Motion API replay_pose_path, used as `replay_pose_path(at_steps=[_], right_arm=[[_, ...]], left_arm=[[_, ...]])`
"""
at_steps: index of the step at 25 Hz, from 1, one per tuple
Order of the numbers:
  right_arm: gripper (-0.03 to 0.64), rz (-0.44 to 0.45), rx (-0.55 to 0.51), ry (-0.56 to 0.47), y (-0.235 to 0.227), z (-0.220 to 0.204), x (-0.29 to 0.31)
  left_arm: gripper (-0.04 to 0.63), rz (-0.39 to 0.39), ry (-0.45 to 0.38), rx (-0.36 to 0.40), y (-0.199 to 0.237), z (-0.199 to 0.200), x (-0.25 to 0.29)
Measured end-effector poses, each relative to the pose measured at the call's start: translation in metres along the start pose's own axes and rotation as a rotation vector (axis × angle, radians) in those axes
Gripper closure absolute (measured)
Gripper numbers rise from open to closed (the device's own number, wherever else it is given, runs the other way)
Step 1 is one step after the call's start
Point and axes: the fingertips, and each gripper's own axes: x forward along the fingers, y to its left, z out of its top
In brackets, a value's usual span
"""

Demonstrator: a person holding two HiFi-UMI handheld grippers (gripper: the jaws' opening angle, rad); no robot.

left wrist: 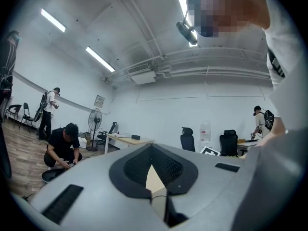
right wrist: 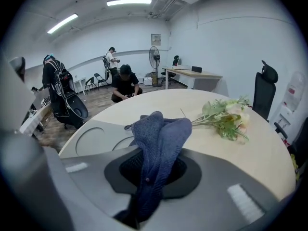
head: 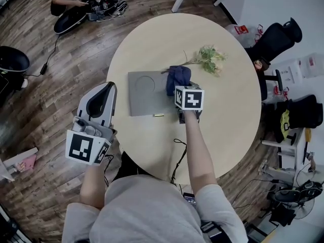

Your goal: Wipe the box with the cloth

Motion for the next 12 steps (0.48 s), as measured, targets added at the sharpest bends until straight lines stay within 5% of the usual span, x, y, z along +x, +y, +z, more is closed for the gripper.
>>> replay_pose_path(at_steps=[12], right_arm=[[0.549,0.010,0.067,-0.021,-0.024,-0.008,-0.016]], left_arm=[[0.588,0.024,0.000,0.010,-0.009,0.001,0.001]])
